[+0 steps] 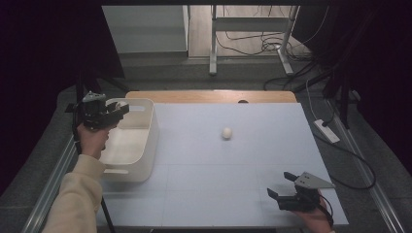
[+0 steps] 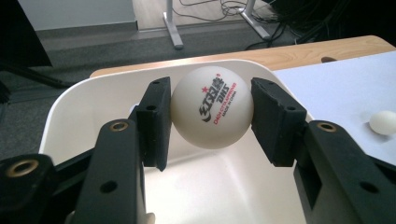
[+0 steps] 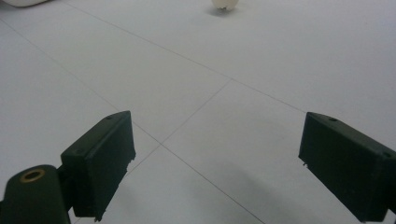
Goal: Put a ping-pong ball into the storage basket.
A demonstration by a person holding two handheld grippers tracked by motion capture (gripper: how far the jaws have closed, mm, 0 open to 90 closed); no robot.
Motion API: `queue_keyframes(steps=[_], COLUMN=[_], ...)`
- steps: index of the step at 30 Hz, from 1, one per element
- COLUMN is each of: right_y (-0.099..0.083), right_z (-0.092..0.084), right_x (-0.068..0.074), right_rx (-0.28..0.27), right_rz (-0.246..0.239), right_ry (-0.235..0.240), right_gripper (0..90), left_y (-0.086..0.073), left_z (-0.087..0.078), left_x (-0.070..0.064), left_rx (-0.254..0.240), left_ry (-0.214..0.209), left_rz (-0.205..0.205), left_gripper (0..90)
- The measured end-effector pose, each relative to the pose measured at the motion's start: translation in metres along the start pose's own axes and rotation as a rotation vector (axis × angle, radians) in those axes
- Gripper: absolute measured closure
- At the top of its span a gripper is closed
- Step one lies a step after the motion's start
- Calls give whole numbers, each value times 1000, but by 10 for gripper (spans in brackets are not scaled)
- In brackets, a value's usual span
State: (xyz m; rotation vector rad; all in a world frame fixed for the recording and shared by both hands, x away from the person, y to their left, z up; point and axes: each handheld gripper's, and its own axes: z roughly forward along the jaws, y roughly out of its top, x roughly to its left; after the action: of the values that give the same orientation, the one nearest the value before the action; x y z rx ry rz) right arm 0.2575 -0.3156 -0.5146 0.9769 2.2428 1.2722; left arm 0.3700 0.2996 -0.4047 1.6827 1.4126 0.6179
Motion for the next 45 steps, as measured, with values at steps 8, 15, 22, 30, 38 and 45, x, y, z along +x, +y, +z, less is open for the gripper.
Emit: queue_keyframes(steps=[8,15,22,30,38,45], right_y=[0,0,0,0,0,0], right_z=[0,0,0,0,0,0], right_x=[0,0,-1,0,-1,-1], right_rx=[-1,0,2,0,3,1], right_rz=[1,0,0,0,0,0], right_ry=[0,1,-2,0,-2,0], right_gripper=[106,106,106,106,106,106], left_y=[-2,-3,-5,-7,-6,-5], left_z=[6,10,15,18,17,16], left_x=[4,6,6,7,5,5], left_rx=[37,70,107,137,129,121], left_ry=[9,14,24,23,22,22], left_rz=[-11,-8,-7,4,3,3], left_gripper=[508,508,507,506,506,506])
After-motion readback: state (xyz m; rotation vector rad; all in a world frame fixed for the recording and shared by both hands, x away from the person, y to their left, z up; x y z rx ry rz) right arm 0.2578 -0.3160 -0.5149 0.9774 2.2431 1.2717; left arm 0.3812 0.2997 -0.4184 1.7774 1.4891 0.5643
